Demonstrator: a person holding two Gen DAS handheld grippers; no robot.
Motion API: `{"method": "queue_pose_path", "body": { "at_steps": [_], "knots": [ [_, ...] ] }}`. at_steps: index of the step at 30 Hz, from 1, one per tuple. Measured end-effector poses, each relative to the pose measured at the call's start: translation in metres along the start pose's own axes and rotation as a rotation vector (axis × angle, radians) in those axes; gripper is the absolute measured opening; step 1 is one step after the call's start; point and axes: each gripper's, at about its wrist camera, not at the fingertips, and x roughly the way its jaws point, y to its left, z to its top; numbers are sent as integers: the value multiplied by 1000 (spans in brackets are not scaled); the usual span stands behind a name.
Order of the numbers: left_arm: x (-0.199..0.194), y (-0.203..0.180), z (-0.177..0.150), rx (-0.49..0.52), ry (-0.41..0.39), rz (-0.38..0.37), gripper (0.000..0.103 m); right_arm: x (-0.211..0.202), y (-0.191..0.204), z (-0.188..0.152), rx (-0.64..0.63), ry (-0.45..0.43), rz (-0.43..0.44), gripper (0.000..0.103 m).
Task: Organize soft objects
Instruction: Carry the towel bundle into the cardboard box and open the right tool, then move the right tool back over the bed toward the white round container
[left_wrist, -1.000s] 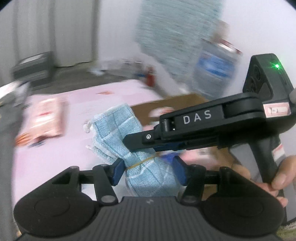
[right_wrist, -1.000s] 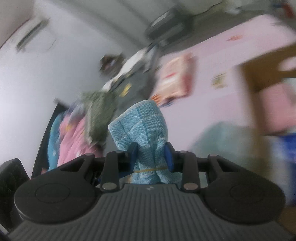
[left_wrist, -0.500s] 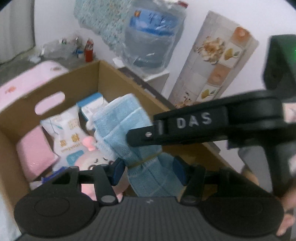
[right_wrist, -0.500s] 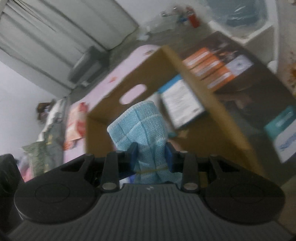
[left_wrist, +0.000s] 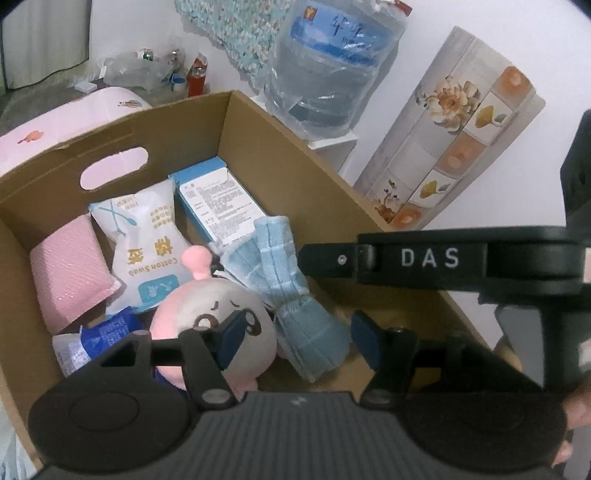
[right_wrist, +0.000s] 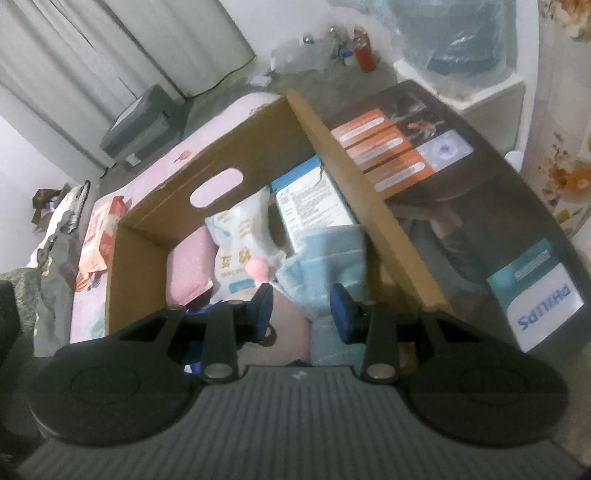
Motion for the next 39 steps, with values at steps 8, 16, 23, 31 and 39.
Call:
{"method": "queue_pose_path", "body": {
  "at_steps": [8,16,23,31,39],
  "knots": [
    [-40,1,-13,23,-45,22,65,-22,3,-11,32,-23,53,35],
    [-146,39,-48,-21,-179,126,73,-69,33,-41,33,-86,300,49],
    [-252,97,-108,-143,-359,300,83,-78,77,-64,8,-65,475,53],
    [-307,157,-191,-347,-425,425,82,-67,156,-90,-66,5,617,54],
    [-328,188,-258,-440,-439,538,80,-24,233,-114,-113,156,683,57]
  ]
}}
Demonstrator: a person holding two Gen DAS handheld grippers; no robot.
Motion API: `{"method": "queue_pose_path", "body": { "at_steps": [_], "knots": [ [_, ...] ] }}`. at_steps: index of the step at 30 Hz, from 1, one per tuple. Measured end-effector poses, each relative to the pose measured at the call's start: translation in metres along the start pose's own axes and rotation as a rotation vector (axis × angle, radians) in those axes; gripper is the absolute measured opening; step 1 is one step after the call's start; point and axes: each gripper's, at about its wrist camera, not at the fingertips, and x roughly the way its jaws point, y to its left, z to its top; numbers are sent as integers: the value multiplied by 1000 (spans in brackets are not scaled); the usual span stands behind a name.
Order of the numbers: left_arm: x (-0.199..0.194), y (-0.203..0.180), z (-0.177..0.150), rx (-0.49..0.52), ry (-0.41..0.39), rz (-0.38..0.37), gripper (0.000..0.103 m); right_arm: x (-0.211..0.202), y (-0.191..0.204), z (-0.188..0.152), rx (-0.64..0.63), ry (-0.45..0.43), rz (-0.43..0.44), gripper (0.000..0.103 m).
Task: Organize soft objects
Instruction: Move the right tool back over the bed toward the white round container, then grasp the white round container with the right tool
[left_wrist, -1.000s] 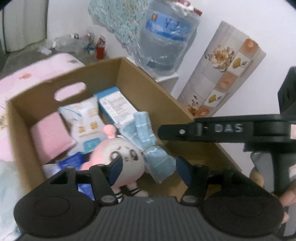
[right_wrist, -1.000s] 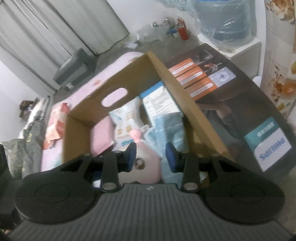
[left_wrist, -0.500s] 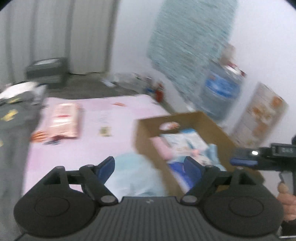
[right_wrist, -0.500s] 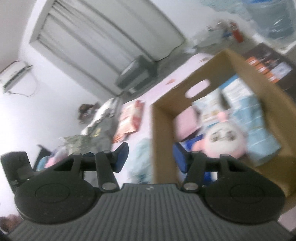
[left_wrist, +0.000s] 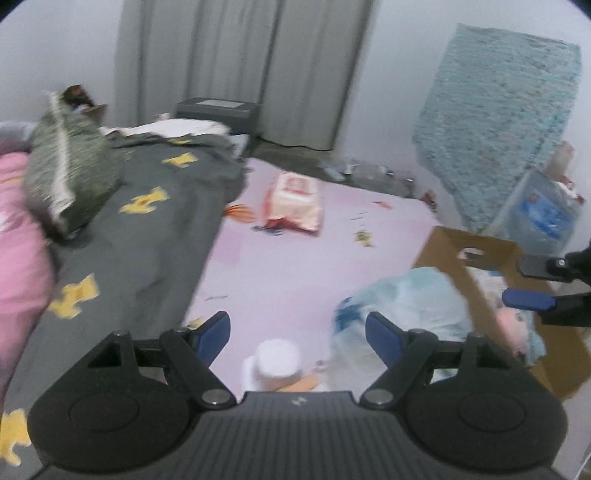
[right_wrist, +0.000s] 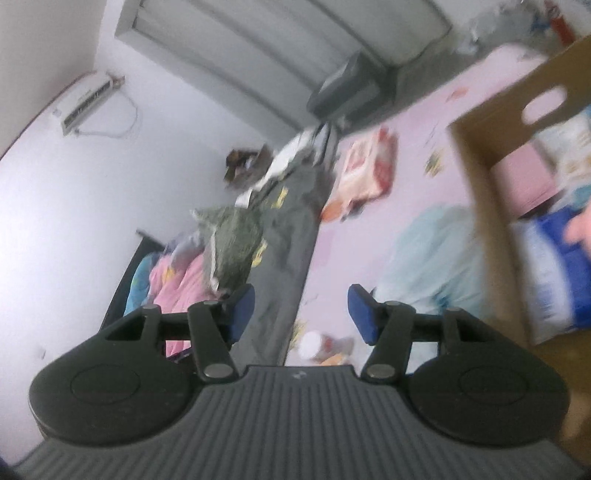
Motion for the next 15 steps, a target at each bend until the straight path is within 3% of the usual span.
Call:
{"method": "queue_pose_path", "body": {
  "at_steps": [7,11,15],
  "knots": [
    [9,37,-24,-85,34,62,73,101,32,-13,-88,238,-48,57],
    [25,61,-28,-173,94,107,70,175,47,-25,-202,442,-91,64],
    [30,79,-23,-213,89,141,70,231,51,-35,-309,495,-226,64]
  ]
}}
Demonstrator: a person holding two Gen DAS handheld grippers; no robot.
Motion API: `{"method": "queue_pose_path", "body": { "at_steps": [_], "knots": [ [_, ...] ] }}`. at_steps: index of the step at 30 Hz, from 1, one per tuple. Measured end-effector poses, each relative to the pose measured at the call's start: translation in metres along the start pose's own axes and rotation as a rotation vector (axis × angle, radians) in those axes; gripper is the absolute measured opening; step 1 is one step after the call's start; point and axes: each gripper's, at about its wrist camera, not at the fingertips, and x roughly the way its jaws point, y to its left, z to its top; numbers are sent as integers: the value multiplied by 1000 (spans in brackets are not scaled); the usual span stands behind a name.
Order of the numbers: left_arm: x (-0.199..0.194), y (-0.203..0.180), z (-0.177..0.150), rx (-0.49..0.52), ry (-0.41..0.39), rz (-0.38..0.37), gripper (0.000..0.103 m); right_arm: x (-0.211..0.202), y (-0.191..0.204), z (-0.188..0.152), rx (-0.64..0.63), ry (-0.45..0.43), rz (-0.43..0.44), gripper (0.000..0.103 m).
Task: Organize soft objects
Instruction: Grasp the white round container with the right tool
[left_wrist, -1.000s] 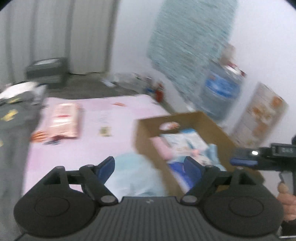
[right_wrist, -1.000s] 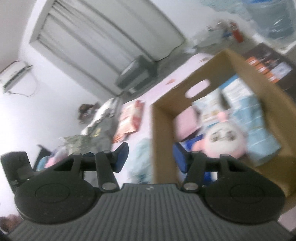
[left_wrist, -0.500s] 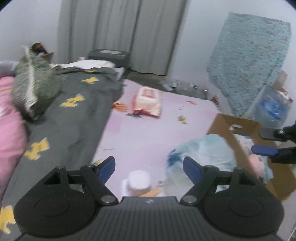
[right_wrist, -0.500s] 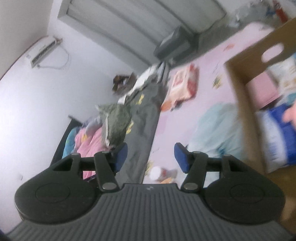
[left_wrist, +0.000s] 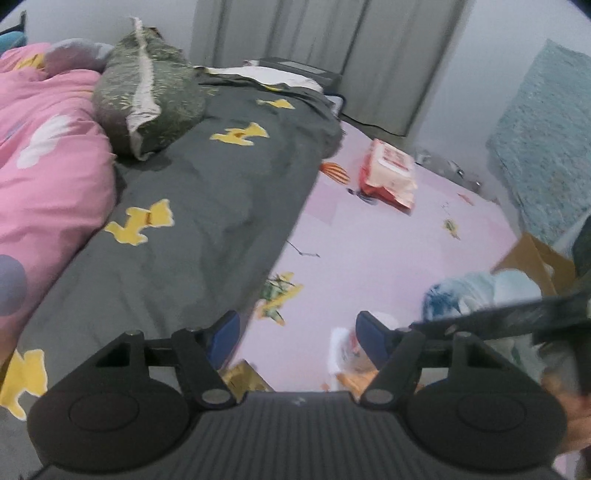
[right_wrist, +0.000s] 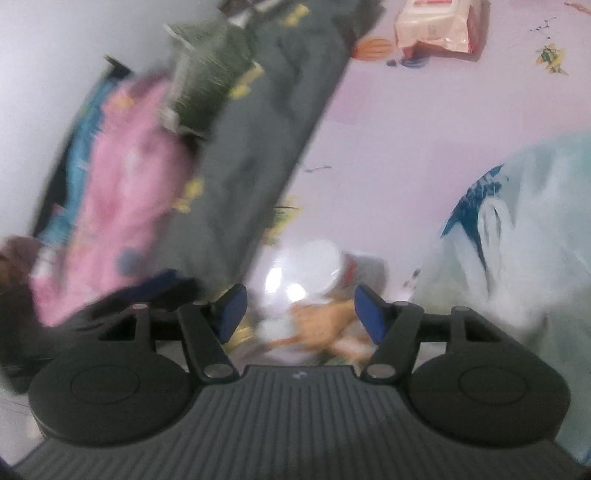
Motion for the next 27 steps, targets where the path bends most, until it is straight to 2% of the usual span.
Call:
{"method": "queue_pose_path", "body": {
  "at_steps": [3,6,8,9,10,12,14,16,17,20,21,23,26,27],
  "knots": [
    [1,8,6,-22,-14,2,71,29,22,1,-150,19,-127,64],
    [5,9,9,-25,-16,6,71,54,41,-6,-272,56,-202,67],
    [11,9,9,-29,-5,3,71,67,48,-13,-341,61,-278,63],
    [13,10,8,-32,1,0,71,71,49,-15,-357,62,-287,59],
    [15,12,7,-36,7,-5,71,74,47,-17,-350,67,-272,49],
    [16,15,4,-44,9,-11,71,71,41,-14,-306,44,-265,48],
    [16,20,3,-55,8,-11,71,69,24,-3,-203,30,-204,48],
    [15,25,5,-66,3,-7,71,66,0,13,-49,37,-79,48],
    [14,28,5,-73,-2,-4,71,65,-17,21,59,55,15,48],
    [13,33,8,-84,-9,2,71,81,-60,32,317,166,288,49],
    [13,33,9,-85,-10,2,71,87,-71,32,381,197,315,49],
    [13,33,9,-80,-11,1,71,88,-79,35,408,186,300,53],
    [14,28,8,-61,-7,-3,71,76,-75,42,330,148,147,59],
    [15,26,7,-54,-5,-7,71,71,-72,42,304,133,120,59]
  ]
}}
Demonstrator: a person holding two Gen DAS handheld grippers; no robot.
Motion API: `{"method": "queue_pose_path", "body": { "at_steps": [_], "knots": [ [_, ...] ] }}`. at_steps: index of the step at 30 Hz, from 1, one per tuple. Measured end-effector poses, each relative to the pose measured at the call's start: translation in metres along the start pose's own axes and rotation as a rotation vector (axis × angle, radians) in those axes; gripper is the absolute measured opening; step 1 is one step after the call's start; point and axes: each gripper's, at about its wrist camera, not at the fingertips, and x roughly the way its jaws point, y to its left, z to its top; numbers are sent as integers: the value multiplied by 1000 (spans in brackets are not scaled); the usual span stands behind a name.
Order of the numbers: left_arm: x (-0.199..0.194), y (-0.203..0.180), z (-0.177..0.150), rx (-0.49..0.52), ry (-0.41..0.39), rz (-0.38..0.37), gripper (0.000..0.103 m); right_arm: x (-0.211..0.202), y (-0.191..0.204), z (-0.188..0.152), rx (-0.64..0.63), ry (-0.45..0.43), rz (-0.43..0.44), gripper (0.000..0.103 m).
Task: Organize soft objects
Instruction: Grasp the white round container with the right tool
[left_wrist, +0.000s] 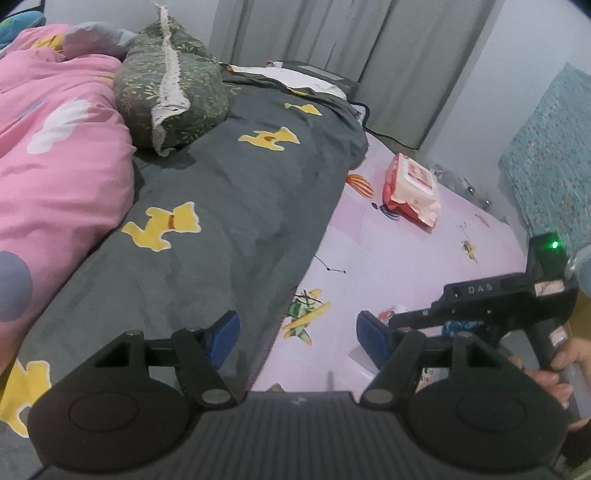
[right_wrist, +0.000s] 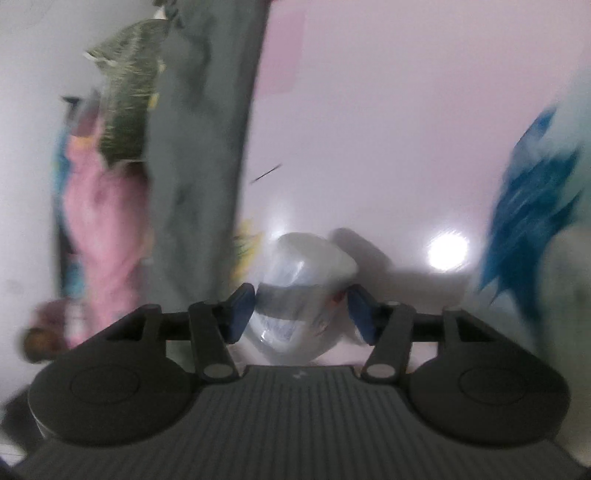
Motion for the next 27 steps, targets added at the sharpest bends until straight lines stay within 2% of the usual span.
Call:
{"method": "queue_pose_path", "body": {
  "at_steps": [4,6,8,9,11,15,17,21,22,23,24,27],
  "knots": [
    [6,-14,-7,47,19,-26,71,-12,10,-4,-85,-51,-99,60],
    [8,-21,-11,72,26,-34,71,-20,16,-8,-139,-82,-115,60],
    [8,-26,-13,85,27,-33,71,-24,24,-11,-218,-98,-117,66],
    [8,-26,-13,85,26,-29,71,-25,31,-17,-284,-102,-128,69],
    [7,-24,-12,76,22,-18,71,-26,47,-28,-428,-105,-176,84],
    [2,-15,-8,52,6,5,71,-12,80,-54,-758,-106,-309,91],
    [1,-11,-7,39,2,14,71,-2,86,-57,-853,-88,-328,97],
    [-2,-5,-5,28,-6,25,71,22,87,-58,-936,-46,-396,95],
    [-2,-5,-4,28,-8,27,71,27,89,-59,-940,-42,-408,90],
    [-3,-4,-4,29,-9,27,71,29,89,-58,-932,-43,-421,76],
    [-3,-3,-4,28,-11,27,71,30,88,-55,-907,-43,-429,67],
    [-3,-1,-3,27,-13,23,71,26,83,-44,-801,-54,-377,67]
  ]
}}
